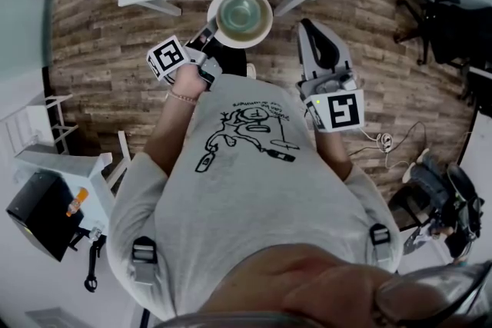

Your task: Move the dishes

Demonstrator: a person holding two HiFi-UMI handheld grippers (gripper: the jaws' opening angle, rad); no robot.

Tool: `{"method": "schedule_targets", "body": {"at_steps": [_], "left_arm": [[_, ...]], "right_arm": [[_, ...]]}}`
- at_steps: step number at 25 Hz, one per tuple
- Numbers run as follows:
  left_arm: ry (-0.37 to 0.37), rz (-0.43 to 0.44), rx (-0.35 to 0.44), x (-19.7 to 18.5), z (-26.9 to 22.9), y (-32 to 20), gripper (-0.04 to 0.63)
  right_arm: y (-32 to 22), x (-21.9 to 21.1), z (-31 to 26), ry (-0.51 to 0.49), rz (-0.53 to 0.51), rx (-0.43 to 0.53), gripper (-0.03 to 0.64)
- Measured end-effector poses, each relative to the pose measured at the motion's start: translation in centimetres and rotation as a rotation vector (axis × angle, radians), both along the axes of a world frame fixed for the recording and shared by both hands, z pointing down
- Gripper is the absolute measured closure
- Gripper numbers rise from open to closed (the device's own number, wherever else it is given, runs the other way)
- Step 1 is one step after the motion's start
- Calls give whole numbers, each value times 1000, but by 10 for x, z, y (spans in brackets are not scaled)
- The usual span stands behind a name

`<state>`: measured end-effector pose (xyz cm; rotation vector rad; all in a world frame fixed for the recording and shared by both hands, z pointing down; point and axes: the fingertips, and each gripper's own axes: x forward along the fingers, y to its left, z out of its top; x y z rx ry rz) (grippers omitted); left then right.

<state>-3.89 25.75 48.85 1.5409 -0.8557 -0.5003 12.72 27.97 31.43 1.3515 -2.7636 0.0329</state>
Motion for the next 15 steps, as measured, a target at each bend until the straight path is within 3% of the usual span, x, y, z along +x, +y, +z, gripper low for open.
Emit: {"method": "schedule_targets", "body": {"at_steps": [15], "left_arm": [[7,22,-8,-2,7,-72,577]], "right_arm": [[-69,-2,2,-1,31,0,580]]}}
